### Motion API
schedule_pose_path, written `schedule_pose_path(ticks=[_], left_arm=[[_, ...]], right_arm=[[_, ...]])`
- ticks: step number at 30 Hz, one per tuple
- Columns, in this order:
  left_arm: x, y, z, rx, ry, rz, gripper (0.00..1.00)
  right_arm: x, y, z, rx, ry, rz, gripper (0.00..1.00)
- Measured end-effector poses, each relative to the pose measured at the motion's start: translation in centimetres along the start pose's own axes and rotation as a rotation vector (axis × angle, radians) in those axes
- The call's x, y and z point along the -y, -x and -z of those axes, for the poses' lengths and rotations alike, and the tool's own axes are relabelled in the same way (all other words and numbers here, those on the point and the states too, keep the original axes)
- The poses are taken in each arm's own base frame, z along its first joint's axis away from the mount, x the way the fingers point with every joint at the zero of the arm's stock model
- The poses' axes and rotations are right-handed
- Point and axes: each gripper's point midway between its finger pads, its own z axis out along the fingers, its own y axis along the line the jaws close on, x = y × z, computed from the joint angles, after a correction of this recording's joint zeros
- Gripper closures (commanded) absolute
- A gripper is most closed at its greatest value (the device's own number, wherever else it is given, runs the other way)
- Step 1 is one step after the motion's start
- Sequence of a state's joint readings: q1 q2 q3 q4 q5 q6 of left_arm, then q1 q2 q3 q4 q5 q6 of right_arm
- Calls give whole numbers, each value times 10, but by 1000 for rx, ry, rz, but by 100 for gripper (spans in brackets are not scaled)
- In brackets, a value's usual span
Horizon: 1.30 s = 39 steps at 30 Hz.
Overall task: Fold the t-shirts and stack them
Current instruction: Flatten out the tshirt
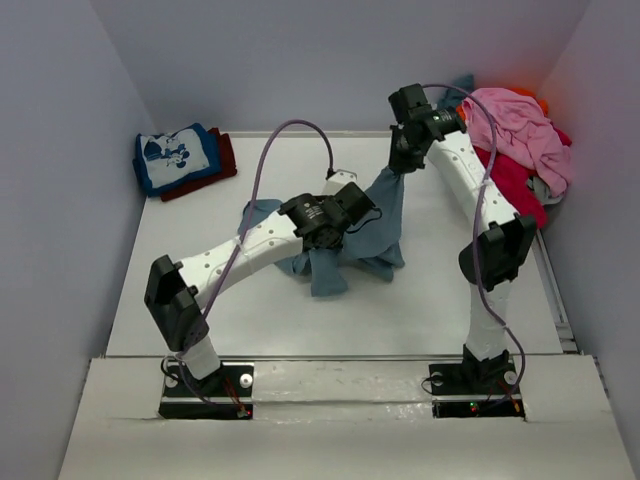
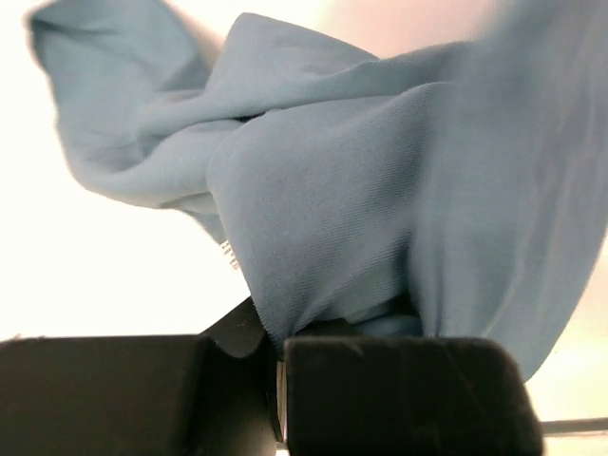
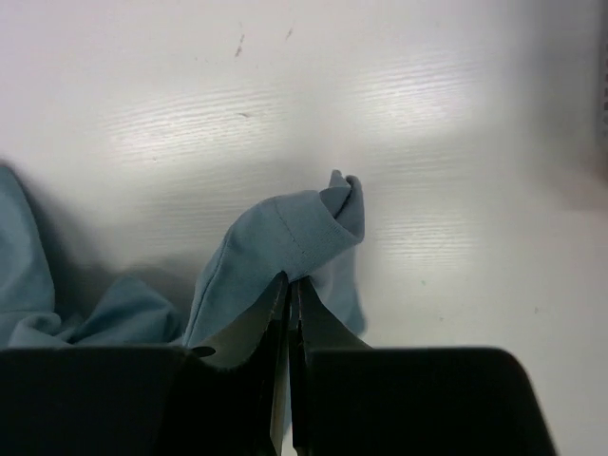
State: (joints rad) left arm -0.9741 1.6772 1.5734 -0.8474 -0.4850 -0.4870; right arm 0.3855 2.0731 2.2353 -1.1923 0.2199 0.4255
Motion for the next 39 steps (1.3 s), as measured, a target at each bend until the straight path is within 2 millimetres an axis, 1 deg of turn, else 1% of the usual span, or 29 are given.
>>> schedule_pose_path(ticks=[2,4,5,6,8,9,10,11,13,15,16,20,22,27,29,32,36,39], left_arm=[[-13,11,16,33,37,43,94],[-26,16,28,54,74,83,94],[-31,16,31,57,88,97,94],[-37,15,36,58,103,110,94],[-44,9,41,57,115,135,94],[-47,5,41,54,118,144,94],[-51,-4,42,42,126,150,94],[-53,-7,42,37,130,154,94],[-60,-21,41,18,144,165,94],[-65,-31,39,3,156,169,94],[-69,-40,38,-8,163,171,94],[-78,-59,37,-28,177,175,94],[-83,-66,38,-30,179,185,94],[-94,-73,48,-3,172,250,94],[-105,-80,55,16,176,288,94],[-116,-86,64,38,172,331,94],[-125,-81,79,90,140,396,95],[-126,-74,82,106,145,400,94]], right_arm=[[5,13,23,56,0,-9,93],[12,21,44,109,-12,-19,93],[16,23,50,121,-21,-23,93],[22,25,60,139,-28,-31,93],[32,29,71,162,-40,-47,93],[38,30,75,169,-47,-55,93],[48,30,79,172,-60,-69,93],[57,30,80,172,-75,-82,93],[73,32,80,172,-100,-108,93],[88,30,76,157,-126,-126,93],[95,29,73,147,-140,-136,93],[109,28,69,135,-164,-156,93],[109,28,69,133,-162,-155,93],[109,27,69,131,-163,-154,93],[112,28,69,131,-167,-159,93],[112,28,69,130,-166,-162,93],[113,23,69,119,-165,-159,93],[113,25,78,137,-159,-163,93]])
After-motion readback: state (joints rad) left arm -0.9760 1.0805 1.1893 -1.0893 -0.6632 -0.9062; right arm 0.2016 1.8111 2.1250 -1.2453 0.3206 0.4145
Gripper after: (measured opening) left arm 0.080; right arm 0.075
